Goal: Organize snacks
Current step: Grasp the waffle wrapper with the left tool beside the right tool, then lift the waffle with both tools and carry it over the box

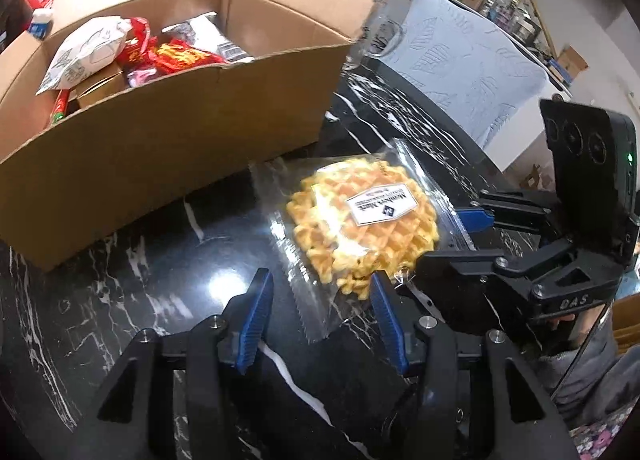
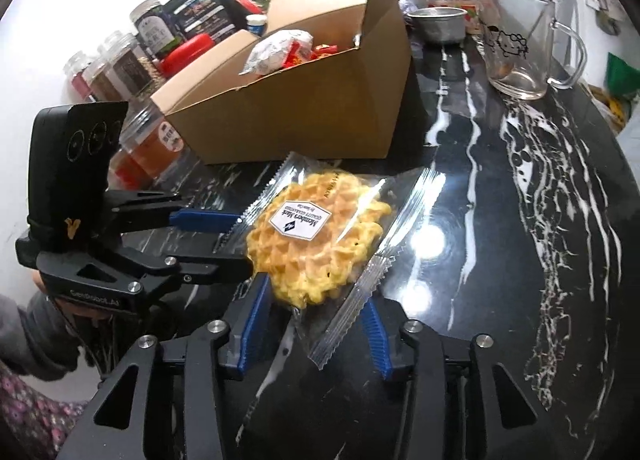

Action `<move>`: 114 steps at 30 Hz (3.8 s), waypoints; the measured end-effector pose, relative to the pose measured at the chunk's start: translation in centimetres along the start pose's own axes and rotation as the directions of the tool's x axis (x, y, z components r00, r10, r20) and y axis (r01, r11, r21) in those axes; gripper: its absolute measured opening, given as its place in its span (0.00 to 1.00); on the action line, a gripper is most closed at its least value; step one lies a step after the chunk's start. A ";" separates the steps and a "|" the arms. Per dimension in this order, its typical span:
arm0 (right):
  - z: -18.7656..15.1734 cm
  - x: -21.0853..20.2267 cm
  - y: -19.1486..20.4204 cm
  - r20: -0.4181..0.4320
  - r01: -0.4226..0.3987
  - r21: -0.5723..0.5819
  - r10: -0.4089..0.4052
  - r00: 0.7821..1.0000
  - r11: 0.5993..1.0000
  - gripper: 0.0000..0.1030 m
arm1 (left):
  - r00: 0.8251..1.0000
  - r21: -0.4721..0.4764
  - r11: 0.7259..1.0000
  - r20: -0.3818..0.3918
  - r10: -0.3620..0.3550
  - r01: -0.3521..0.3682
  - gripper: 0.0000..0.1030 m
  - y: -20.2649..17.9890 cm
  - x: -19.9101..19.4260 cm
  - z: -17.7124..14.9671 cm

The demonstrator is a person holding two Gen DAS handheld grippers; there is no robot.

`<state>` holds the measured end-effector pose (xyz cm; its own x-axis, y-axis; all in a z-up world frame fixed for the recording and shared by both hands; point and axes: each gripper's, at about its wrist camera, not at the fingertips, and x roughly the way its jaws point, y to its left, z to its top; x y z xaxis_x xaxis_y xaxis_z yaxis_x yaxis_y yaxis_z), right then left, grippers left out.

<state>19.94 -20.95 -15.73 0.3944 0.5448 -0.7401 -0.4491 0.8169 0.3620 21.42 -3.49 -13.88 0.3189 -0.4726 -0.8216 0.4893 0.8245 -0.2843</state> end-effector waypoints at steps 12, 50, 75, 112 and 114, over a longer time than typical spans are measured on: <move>0.5 -0.7 -1.5 0.030 -0.014 0.076 0.012 0.999 0.997 0.59 | 0.997 -0.003 0.997 -0.006 -0.075 0.075 0.49 0.6 0.6 1.1; 6.2 -4.3 7.5 0.192 -0.058 -0.123 0.081 0.978 0.991 0.27 | 0.945 -0.006 0.997 0.320 0.070 -0.072 0.49 -0.3 -12.1 1.2; 18.3 -0.7 5.5 0.225 -0.105 -0.190 0.147 0.963 0.976 0.27 | 0.889 -0.085 0.974 0.400 0.225 -0.209 0.49 5.6 -12.4 10.6; 21.4 8.2 2.5 0.080 0.118 -0.112 -0.110 0.991 0.987 0.42 | 0.893 -0.152 0.920 0.229 0.388 -0.361 0.50 10.6 -5.0 13.1; 21.3 8.2 2.7 0.077 0.136 -0.121 -0.127 0.989 0.983 0.42 | 0.887 -0.155 0.912 0.221 0.406 -0.379 0.50 10.4 -5.1 13.0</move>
<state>39.08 -10.25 -8.78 0.5092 0.4492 -0.7341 -0.4852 0.8543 0.1862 35.47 3.47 -6.28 0.6610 -0.1533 -0.7345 0.1999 0.9795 -0.0245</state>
